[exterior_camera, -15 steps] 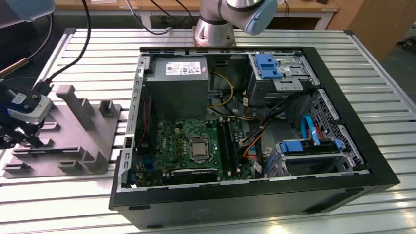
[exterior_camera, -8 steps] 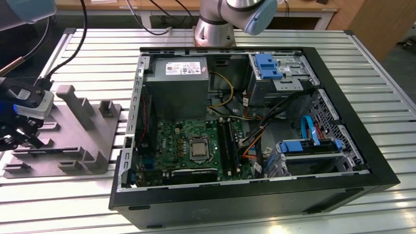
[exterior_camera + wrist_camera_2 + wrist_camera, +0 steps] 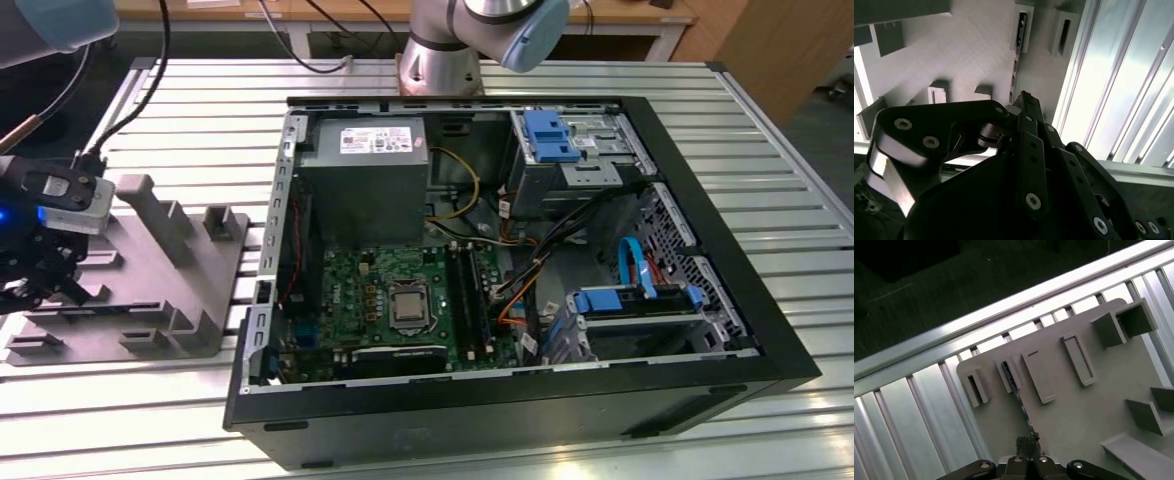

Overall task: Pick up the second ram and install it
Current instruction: 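Pick up the second ram and move it above second insertion slot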

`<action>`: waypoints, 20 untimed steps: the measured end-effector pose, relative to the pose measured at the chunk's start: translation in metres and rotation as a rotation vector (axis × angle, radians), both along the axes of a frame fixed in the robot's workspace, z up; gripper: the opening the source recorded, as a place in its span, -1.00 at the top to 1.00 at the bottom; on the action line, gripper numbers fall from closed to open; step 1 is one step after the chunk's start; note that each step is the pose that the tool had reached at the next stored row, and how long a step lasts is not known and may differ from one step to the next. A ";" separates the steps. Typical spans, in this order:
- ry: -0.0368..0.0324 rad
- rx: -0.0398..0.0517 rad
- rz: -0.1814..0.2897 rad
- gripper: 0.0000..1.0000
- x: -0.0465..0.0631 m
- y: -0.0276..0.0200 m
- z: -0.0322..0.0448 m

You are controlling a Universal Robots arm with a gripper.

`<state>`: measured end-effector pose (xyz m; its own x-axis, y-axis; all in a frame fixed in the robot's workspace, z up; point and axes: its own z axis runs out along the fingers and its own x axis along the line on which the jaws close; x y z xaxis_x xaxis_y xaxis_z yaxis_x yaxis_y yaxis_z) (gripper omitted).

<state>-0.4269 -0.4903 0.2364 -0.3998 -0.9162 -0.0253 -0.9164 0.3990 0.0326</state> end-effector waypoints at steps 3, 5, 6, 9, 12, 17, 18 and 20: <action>0.0000 0.0001 0.054 0.79 0.000 0.0000 -0.0010; 0.0000 0.0001 0.090 0.79 0.000 0.0000 -0.0016; 0.0000 0.0001 0.108 0.79 0.000 0.0000 -0.0019; 0.0000 0.0001 0.163 0.79 0.000 0.0000 -0.0028; 0.0000 0.0001 0.217 0.79 0.000 0.0000 -0.0037; 0.0001 0.0001 0.309 0.79 0.000 0.0000 -0.0051; 0.0000 0.0003 0.325 0.79 0.000 0.0000 -0.0052; -0.0002 0.0005 0.334 0.79 0.000 0.0007 -0.0056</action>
<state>-0.4270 -0.4895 0.2308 -0.0769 -0.9967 -0.0258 -0.9966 0.0761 0.0326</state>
